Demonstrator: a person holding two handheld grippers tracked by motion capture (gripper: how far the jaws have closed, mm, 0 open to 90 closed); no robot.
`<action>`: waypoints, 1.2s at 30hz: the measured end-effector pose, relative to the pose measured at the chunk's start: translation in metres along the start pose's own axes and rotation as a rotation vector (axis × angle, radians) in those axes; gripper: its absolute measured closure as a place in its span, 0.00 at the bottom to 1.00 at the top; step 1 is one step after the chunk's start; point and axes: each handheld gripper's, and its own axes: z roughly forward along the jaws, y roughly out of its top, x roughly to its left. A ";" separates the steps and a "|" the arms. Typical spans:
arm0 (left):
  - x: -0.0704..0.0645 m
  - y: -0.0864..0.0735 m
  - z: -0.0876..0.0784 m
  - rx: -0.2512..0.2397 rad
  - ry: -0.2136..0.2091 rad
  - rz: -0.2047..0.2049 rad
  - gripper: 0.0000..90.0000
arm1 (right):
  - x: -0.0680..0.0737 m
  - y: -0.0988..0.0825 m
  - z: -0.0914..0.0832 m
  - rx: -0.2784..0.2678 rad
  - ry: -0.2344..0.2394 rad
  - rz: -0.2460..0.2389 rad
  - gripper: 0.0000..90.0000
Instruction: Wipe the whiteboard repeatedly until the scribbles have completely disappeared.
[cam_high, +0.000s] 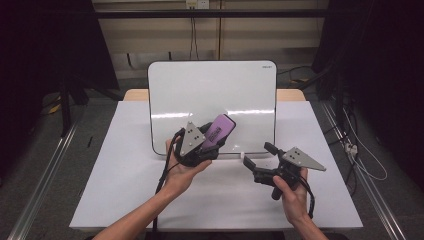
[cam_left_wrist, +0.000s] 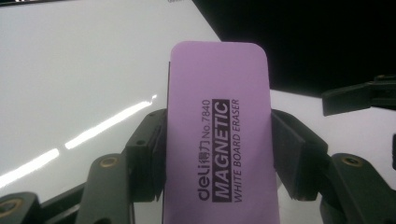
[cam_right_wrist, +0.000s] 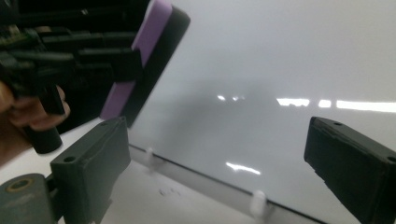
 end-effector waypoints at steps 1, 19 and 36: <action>0.000 -0.001 -0.001 -0.001 0.002 -0.006 0.46 | 0.001 0.001 0.001 -0.018 0.014 0.001 0.06; 0.007 -0.017 -0.009 -0.038 0.022 -0.162 0.46 | 0.031 0.018 0.045 -0.158 0.137 0.091 0.21; 0.012 -0.018 -0.013 -0.079 0.050 -0.209 0.46 | 0.030 0.015 0.068 -0.188 0.121 0.229 0.36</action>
